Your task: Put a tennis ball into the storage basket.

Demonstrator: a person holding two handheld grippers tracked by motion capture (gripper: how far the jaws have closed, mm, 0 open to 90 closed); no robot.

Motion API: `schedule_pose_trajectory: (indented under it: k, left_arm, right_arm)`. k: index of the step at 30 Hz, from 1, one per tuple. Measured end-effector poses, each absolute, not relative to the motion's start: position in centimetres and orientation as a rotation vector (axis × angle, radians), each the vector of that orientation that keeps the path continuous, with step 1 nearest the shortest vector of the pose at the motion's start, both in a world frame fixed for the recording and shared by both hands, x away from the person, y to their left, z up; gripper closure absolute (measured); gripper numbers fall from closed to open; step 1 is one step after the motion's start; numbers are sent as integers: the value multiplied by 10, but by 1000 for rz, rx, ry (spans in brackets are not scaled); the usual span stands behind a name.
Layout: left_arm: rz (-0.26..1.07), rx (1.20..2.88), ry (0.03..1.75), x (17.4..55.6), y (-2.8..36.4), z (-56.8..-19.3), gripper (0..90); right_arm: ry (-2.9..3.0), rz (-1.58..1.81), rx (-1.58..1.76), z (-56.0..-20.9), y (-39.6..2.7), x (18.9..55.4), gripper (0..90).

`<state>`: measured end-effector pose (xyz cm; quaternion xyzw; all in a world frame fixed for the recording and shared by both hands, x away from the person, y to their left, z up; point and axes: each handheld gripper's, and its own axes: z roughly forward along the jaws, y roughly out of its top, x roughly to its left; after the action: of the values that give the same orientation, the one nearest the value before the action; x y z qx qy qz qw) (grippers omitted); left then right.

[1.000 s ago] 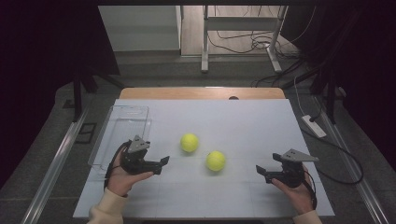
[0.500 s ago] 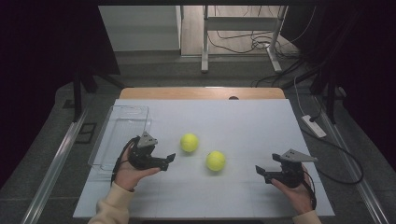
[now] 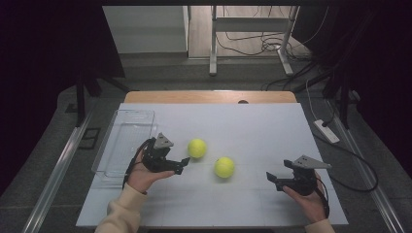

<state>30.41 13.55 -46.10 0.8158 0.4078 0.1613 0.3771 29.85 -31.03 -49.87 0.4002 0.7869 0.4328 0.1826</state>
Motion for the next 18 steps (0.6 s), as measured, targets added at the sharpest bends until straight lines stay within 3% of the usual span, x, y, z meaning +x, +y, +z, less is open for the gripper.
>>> schedule_pose_trajectory:
  k: [18]
  left_arm:
    - [399, 2115, 1034, 315, 126, -458, 84]
  right_arm:
    - [2217, 1217, 1132, -499, -310, 299, 121]
